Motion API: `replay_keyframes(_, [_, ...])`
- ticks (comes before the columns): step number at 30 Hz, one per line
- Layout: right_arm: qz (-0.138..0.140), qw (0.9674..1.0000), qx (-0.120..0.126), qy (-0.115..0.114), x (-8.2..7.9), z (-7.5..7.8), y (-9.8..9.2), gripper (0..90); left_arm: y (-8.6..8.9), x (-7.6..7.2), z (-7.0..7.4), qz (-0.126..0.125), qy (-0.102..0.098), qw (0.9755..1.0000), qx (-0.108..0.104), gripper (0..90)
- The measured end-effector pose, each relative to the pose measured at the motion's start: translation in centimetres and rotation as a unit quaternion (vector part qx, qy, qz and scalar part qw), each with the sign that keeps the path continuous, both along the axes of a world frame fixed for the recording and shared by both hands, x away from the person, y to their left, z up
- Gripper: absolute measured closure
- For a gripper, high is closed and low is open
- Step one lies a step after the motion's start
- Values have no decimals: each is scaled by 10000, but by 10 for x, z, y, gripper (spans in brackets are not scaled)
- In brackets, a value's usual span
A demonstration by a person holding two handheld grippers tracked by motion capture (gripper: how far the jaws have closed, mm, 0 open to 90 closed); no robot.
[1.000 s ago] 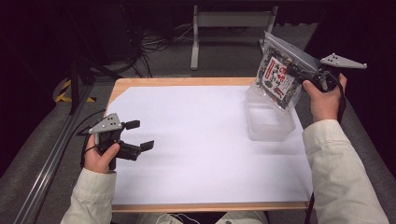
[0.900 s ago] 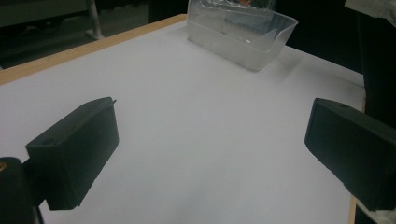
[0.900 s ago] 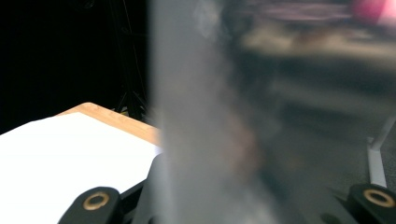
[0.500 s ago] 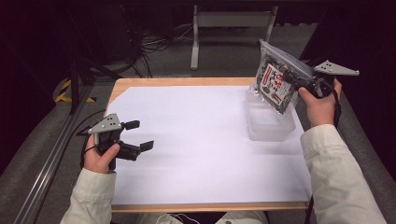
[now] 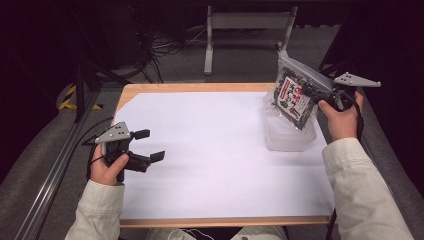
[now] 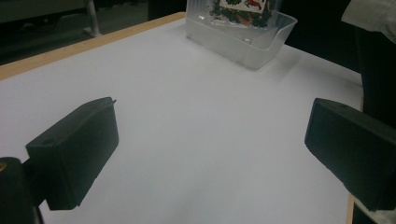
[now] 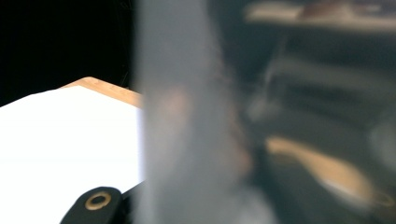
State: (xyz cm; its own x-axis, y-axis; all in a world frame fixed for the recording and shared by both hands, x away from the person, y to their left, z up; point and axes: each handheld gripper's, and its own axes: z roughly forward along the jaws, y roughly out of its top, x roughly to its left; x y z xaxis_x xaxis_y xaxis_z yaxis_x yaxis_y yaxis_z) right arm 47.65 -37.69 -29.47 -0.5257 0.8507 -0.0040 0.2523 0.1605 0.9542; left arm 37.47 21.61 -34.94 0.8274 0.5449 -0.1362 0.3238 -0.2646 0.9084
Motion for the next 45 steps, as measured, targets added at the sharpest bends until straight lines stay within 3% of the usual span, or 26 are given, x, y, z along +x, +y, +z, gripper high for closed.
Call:
replay_keyframes(15, [23,9990,145,412,9,-22,3,755,1,2,-4,8,92,10000,12,36])
replay_keyframes(16, [3,9990,172,425,9,-24,3,756,1,2,-5,3,163,9999,0,36])
replay_keyframes(23, [-24,9985,308,459,9,-29,2,753,1,1,-6,-17,162,9999,1,35])
replay_keyframes(32, [-160,9978,461,454,3,-40,-12,758,0,2,-7,-15,202,9998,22,35])
replay_keyframes(37, [-99,9989,284,362,-2,-39,-5,758,0,2,-8,-11,251,9997,13,35])
replay_keyframes(45, [-158,9988,225,415,-1,-35,-2,747,2,3,-9,24,215,9998,52,35])
